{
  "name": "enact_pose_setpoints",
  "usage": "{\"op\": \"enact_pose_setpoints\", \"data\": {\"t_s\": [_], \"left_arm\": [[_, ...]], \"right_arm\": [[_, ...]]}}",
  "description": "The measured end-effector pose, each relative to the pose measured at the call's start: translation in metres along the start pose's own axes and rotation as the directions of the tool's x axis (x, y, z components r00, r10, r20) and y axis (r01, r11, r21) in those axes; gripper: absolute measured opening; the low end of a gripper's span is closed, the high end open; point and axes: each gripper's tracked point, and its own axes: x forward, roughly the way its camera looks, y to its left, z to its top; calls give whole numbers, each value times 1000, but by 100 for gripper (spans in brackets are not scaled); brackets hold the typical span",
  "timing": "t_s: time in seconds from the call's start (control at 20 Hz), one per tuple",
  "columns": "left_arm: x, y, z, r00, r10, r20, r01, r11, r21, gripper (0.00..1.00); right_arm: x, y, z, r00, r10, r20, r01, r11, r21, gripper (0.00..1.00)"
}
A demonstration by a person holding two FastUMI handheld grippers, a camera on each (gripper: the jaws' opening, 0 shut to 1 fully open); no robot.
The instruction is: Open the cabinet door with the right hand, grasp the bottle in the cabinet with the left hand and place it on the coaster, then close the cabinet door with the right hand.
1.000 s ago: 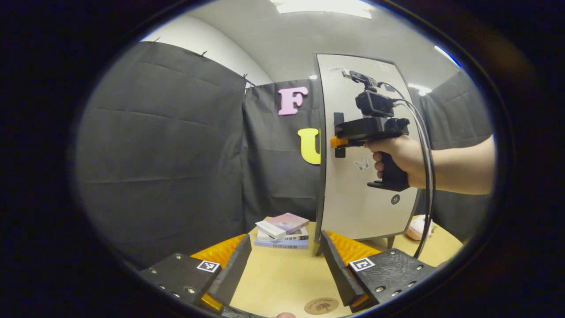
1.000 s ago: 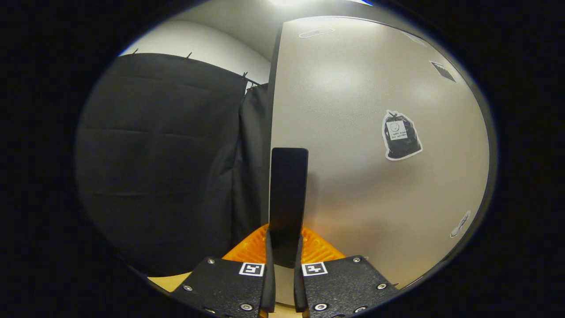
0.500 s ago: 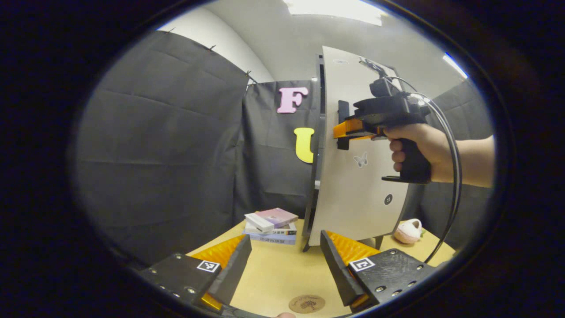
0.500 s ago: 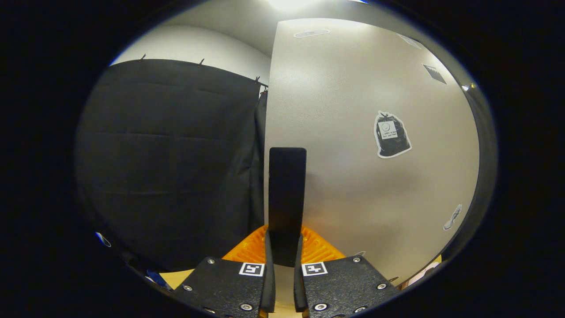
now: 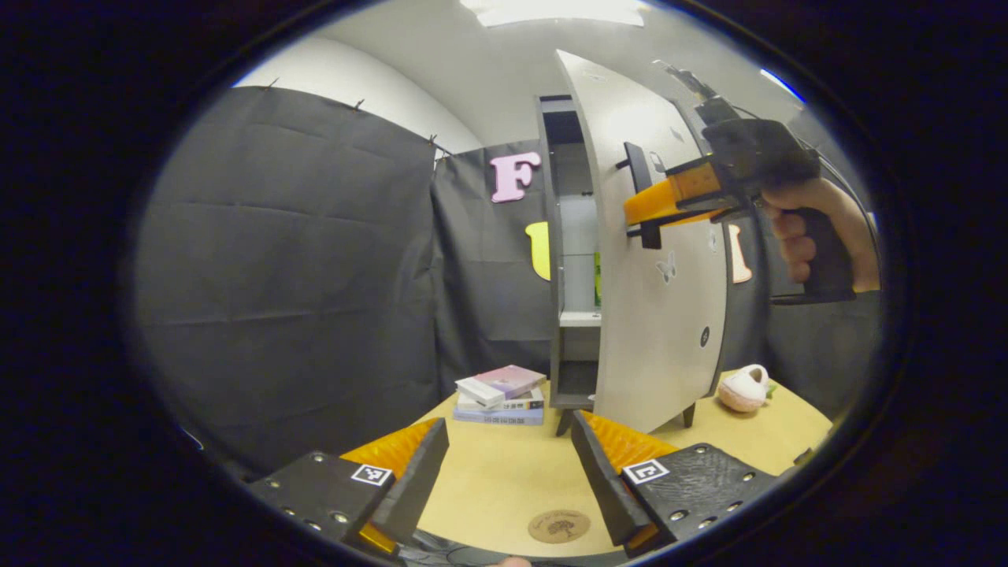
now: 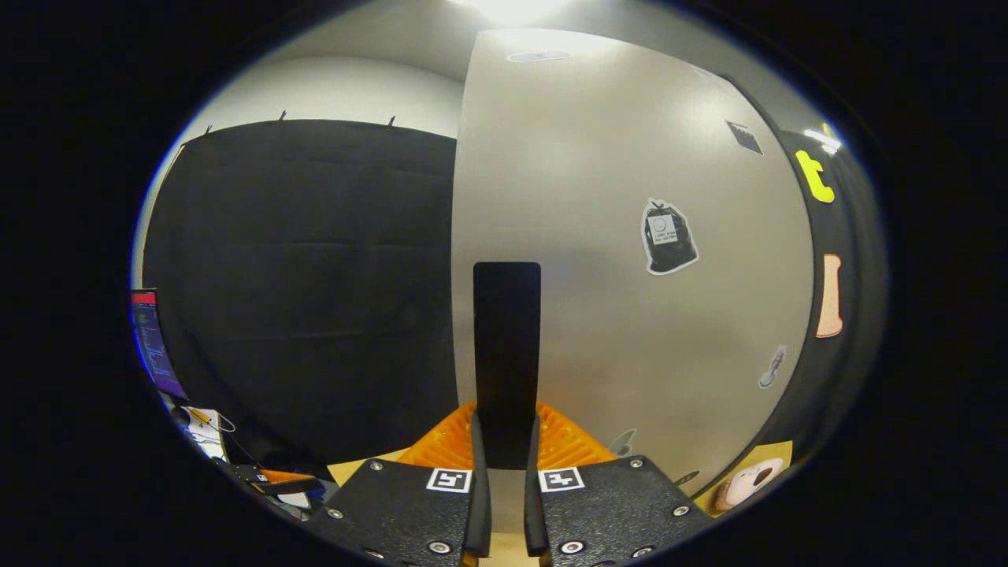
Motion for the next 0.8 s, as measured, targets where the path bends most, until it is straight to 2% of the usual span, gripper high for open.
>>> {"op": "enact_pose_setpoints", "data": {"t_s": [0.1, 0.2, 0.25, 0.35, 0.45, 0.5, 0.6, 0.65, 0.75, 0.8], "left_arm": [[-20, -16, 14, 1000, -24, 4, 23, 999, 36, 90], [-34, -24, 18, 999, -33, -8, 34, 993, 113, 90], [-38, -28, 18, 1000, -26, -17, 28, 991, 134, 94], [-51, -42, 15, 999, -16, -35, 19, 994, 106, 94], [-59, -56, 19, 1000, -11, -25, 13, 997, 82, 94], [-62, -64, 19, 999, -16, -30, 19, 997, 78, 90], [-64, -82, 19, 998, -46, -36, 48, 996, 76, 94], [-65, -88, 21, 998, -52, -34, 55, 995, 88, 86], [-61, -92, 22, 999, -24, -39, 28, 994, 106, 94], [-57, -99, 24, 999, -25, -38, 29, 995, 99, 90]], "right_arm": [[-24, -11, -2, 1000, -1, -1, 1, 1000, 22, 17], [-50, -20, -3, 1000, -26, -2, 26, 999, 20, 17], [-60, -23, -3, 999, -48, -4, 48, 999, 6, 17], [-86, -26, -8, 995, -104, -12, 104, 994, -20, 17], [-104, -35, -11, 987, -158, 1, 158, 987, 4, 17], [-113, -41, -10, 983, -181, 9, 181, 983, 3, 17], [-126, -51, -10, 974, -224, 16, 224, 974, 10, 18], [-131, -56, -13, 969, -248, 14, 248, 969, 19, 18], [-139, -69, -13, 953, -302, 13, 302, 953, 6, 20], [-144, -74, -11, 945, -326, 20, 326, 946, 1, 20]]}}
